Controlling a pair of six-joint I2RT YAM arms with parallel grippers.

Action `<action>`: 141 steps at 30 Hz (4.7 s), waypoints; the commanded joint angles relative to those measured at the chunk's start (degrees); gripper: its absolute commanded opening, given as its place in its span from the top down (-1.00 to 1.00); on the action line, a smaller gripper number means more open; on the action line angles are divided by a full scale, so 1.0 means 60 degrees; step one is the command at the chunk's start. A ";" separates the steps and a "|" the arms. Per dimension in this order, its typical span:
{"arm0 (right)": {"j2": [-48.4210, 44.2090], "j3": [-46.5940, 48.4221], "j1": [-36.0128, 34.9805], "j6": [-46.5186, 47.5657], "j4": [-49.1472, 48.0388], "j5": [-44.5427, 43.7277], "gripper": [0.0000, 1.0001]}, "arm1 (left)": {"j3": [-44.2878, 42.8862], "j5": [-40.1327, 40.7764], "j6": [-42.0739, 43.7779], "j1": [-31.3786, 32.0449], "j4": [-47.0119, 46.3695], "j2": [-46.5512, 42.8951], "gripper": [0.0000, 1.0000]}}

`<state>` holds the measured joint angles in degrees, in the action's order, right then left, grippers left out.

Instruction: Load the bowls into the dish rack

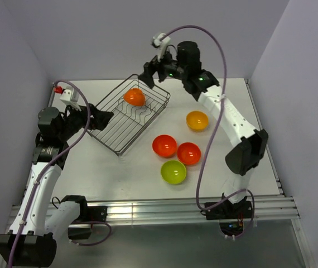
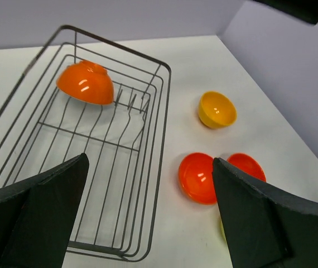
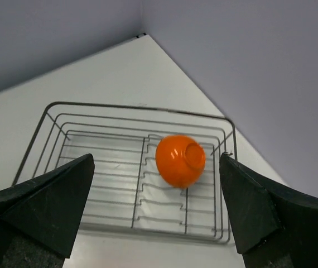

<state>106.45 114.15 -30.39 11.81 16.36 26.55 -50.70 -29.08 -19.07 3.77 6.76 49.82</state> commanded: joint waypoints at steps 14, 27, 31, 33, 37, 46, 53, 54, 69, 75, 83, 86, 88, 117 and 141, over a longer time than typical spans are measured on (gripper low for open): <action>-0.4293 -0.5733 0.3540 -0.0166 0.4129 0.1143 -0.93 | -0.0632 -0.2157 0.2606 0.1639 0.2402 0.1949 -0.81; -0.5569 -0.6983 0.6176 -0.1661 0.4363 0.1904 -0.93 | -0.1217 0.0774 0.1289 0.5712 0.2476 0.4819 -0.48; -0.5701 -0.7072 0.6471 -0.1574 0.4539 0.1889 -0.92 | -0.1730 0.1009 0.1114 0.6431 0.2520 0.5787 -0.46; -0.5760 -0.7057 0.6501 -0.1486 0.4671 0.1831 -0.92 | -0.1775 0.1067 0.0982 0.6812 0.2433 0.5978 -0.45; -0.5980 -0.7072 0.6559 -0.1485 0.4685 0.1801 -0.92 | -0.1921 0.1666 0.0805 0.7442 0.2373 0.6519 -0.43; -0.6214 -0.6896 0.6633 -0.1281 0.4905 0.1699 -0.92 | -0.2859 0.1918 0.0717 0.8072 0.2945 0.8087 -0.27; -0.6156 -0.6793 0.6765 -0.1192 0.4920 0.1669 -0.93 | -0.2844 0.2049 0.0688 0.8292 0.2974 0.8468 -0.20; -0.6097 -0.6764 0.6779 -0.1164 0.4934 0.1670 -0.93 | -0.2873 0.2049 0.0688 0.8293 0.3018 0.8570 -0.16; -0.6155 -0.6632 0.6852 -0.1105 0.4905 0.1684 -0.95 | -0.2626 0.2401 0.0629 0.8512 0.2960 0.8265 0.76; -0.6345 -0.6646 0.6838 -0.1265 0.4642 0.1699 -0.97 | -0.2303 0.1698 0.0673 0.8512 0.3017 0.7183 0.99; -0.6390 -0.6515 0.6838 -0.2230 0.3764 0.2693 -0.99 | -0.3502 0.1390 0.1157 0.7287 0.2974 0.5364 1.00; -0.6287 -0.6340 0.6838 -0.2611 0.3428 0.3236 -0.99 | -0.4234 0.1141 0.1186 0.6349 0.3223 0.5377 0.99; -0.6273 -0.6193 0.6838 -0.2876 0.3193 0.3719 -0.99 | -0.4601 0.0922 0.1055 0.5748 0.3064 0.5349 1.00; -0.4516 -0.5812 0.1697 -0.9219 -0.1144 0.2035 -0.99 | -0.4397 -0.0309 -0.2710 0.2594 0.0425 0.5217 0.99; -0.3299 -0.4932 0.0788 -0.9762 -0.1833 0.2812 -0.93 | -0.4090 -0.0822 -0.3091 0.2565 0.0045 0.5202 0.99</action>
<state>87.64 82.72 -25.15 -45.67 9.80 41.69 -74.98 -32.14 -36.51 19.31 11.27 82.41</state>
